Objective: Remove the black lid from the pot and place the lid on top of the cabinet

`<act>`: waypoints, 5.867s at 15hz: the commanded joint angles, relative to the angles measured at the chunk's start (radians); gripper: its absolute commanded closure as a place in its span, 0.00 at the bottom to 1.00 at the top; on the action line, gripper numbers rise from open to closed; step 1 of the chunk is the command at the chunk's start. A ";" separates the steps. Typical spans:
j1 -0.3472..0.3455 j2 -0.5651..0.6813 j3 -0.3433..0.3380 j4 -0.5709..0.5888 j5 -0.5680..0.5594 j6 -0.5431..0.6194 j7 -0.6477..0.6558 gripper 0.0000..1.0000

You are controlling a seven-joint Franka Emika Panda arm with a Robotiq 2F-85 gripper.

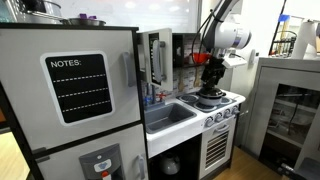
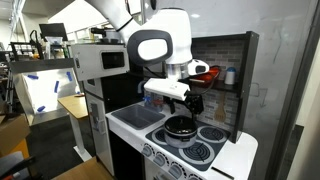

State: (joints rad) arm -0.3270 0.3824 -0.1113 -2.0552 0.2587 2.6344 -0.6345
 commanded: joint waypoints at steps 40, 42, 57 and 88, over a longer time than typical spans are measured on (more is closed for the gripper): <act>0.065 -0.250 -0.064 -0.072 -0.353 -0.265 0.340 0.92; 0.066 -0.304 -0.065 -0.117 -0.349 -0.286 0.331 0.92; 0.108 -0.563 -0.065 -0.333 -0.396 -0.319 0.339 0.92; 0.148 -0.740 -0.101 -0.295 -0.403 -0.450 0.315 0.92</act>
State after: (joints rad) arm -0.1823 -0.3348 -0.2109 -2.3469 -0.1228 2.2046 -0.3128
